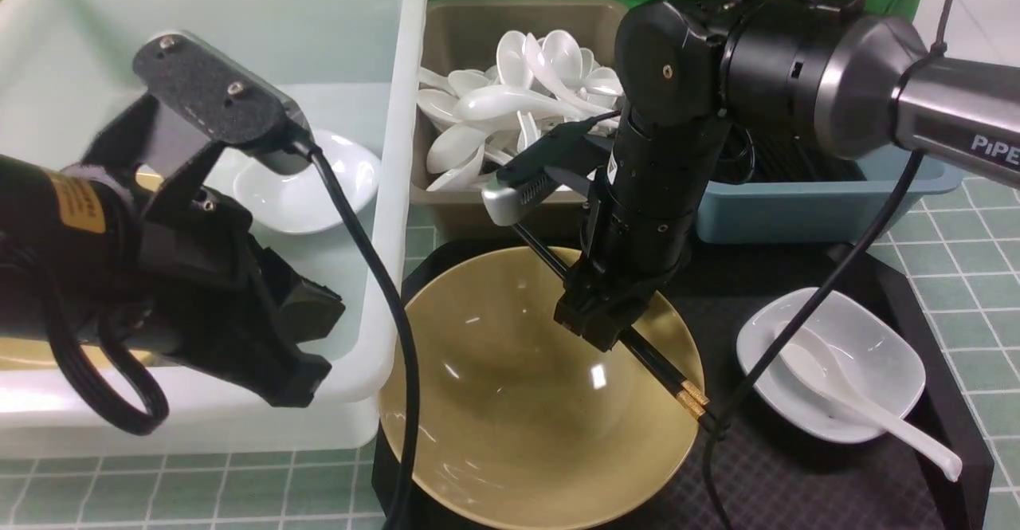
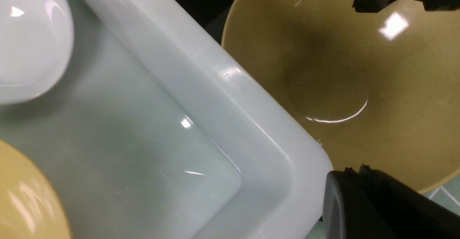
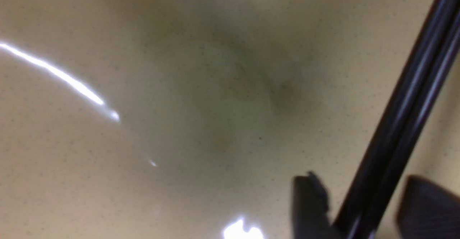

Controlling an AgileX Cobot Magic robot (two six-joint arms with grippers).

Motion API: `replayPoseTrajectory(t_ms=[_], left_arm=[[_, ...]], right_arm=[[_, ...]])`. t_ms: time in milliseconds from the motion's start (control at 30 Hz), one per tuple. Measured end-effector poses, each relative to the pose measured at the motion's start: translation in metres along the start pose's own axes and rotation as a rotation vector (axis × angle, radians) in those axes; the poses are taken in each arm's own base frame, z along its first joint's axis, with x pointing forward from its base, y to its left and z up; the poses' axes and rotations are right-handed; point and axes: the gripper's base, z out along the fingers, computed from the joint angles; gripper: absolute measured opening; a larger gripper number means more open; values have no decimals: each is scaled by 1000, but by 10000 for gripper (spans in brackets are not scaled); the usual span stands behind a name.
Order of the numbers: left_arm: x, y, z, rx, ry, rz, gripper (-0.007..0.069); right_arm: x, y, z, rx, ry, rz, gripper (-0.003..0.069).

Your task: On blue table put chopsticks spoon bowls plates into blue grey white boxes.

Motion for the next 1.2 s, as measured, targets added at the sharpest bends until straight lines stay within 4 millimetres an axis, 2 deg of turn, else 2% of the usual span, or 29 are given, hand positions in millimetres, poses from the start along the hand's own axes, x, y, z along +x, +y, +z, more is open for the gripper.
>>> replayPoseTrajectory(t_ms=[67, 100, 267, 433, 533, 633, 800, 833, 933, 1000, 1067, 1133, 1167, 1200], left_arm=[[-1, 0, 0, -4, -11, 0, -13], [-2, 1, 0, -7, -19, 0, -13], [-12, 1, 0, -4, -126, -36, -13], [-37, 9, 18, -23, -282, -106, -13], [-57, 16, 30, -32, -310, -115, -13], [-87, 26, 47, -40, -335, -105, -13], [-133, 39, 67, -52, -383, -77, -13], [-147, 42, 70, -55, -407, -68, -13], [-167, 49, 85, -61, -429, -65, -13], [-170, 50, 90, -61, -429, -65, -13], [-172, 53, 102, -59, -413, -66, -13], [-170, 53, 107, -52, -391, -67, -13], [-170, 53, 108, -51, -388, -67, -13], [-170, 53, 108, -49, -382, -67, -13]], right_arm=[[0, 1, 0, -7, -2, 2, 171], [0, 1, -1, -9, -4, 4, 148], [2, 3, -14, -1, -36, -1, 156], [0, -11, -62, 60, -165, 15, 156], [-2, -33, -88, 101, -261, 59, 156], [-1, -68, -110, 168, -387, 137, 156], [3, -125, -123, 263, -574, 315, 156], [5, -142, -122, 284, -619, 374, 156], [9, -186, -105, 318, -696, 522, 156], [10, -197, -95, 320, -701, 562, 156], [13, -221, -69, 318, -681, 635, 156], [15, -232, -51, 313, -653, 666, 156], [15, -233, -51, 313, -653, 667, 156], [17, -239, -38, 306, -624, 681, 162]])
